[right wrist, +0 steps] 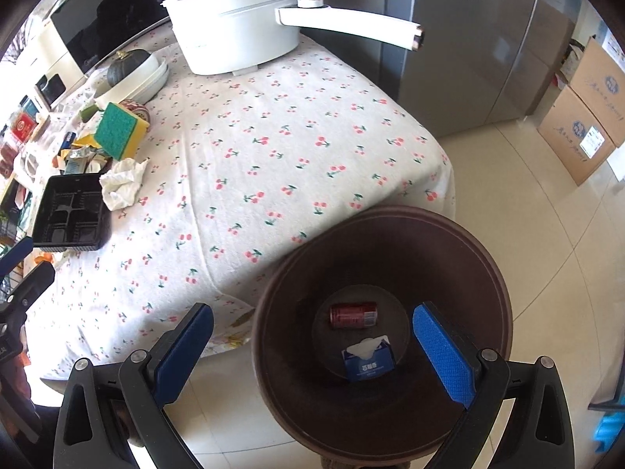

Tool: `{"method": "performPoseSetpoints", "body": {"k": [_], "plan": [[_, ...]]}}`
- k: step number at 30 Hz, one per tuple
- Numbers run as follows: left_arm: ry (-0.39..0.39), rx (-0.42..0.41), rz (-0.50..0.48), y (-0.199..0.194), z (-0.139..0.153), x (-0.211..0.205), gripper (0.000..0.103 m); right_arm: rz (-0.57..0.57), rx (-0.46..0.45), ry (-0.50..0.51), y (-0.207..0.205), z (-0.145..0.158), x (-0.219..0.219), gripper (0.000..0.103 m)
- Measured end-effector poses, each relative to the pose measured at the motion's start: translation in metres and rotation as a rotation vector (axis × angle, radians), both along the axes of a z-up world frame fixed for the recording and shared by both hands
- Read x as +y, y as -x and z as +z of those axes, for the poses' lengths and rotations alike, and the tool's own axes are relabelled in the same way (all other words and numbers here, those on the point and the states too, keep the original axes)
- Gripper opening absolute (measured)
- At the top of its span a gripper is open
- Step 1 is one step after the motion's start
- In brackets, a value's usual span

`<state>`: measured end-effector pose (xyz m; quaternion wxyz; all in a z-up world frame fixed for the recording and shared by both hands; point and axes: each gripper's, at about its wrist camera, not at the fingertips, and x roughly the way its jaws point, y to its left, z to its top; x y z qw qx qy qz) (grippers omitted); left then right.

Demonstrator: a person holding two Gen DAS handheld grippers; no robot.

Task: Collect trash
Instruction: 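Grasp the black plastic tray with the left tool while the right tool grasps the white tissue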

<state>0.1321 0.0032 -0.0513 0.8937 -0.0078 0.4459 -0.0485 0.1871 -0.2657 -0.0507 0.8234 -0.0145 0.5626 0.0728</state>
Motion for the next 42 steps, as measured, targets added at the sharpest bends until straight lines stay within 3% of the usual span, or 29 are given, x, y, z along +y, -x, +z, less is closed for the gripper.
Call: {"method": "performPoseSetpoints", "body": {"k": [8, 15, 19, 22, 25, 29, 31, 32, 33, 42], "plan": [[0.105, 0.055, 0.143, -0.018, 0.003, 0.066, 0.102, 0.074, -0.009, -0.010, -0.014, 0.005, 0.053, 0.103], [0.168, 0.126, 0.229, -0.043, -0.013, 0.104, 0.102, 0.111, 0.002, -0.007, -0.024, 0.001, 0.079, 0.103], [0.134, 0.172, 0.215, -0.056, -0.026, 0.095, 0.102, 0.117, 0.013, 0.008, -0.028, -0.004, 0.083, 0.103], [0.063, 0.205, 0.194, -0.063, -0.035, 0.081, 0.100, 0.115, 0.022, 0.020, -0.030, -0.007, 0.080, 0.103], [-0.009, 0.227, 0.194, -0.069, -0.043, 0.073, 0.093, 0.104, 0.030, 0.026, -0.032, -0.010, 0.075, 0.103], [-0.036, 0.254, 0.210, -0.074, -0.052, 0.074, 0.081, 0.091, 0.037, 0.029, -0.031, -0.013, 0.070, 0.103], [-0.061, 0.251, 0.214, -0.074, -0.053, 0.075, 0.071, 0.090, 0.037, 0.030, -0.030, -0.013, 0.068, 0.103], [-0.065, 0.244, 0.215, -0.073, -0.052, 0.077, 0.061, 0.090, 0.037, 0.031, -0.030, -0.012, 0.068, 0.103], [-0.059, 0.237, 0.213, -0.072, -0.050, 0.079, 0.059, 0.089, 0.036, 0.030, -0.029, -0.012, 0.068, 0.103], [0.084, 0.134, 0.216, -0.047, -0.016, 0.108, 0.058, 0.083, 0.014, -0.009, -0.031, -0.002, 0.085, 0.103]]}}
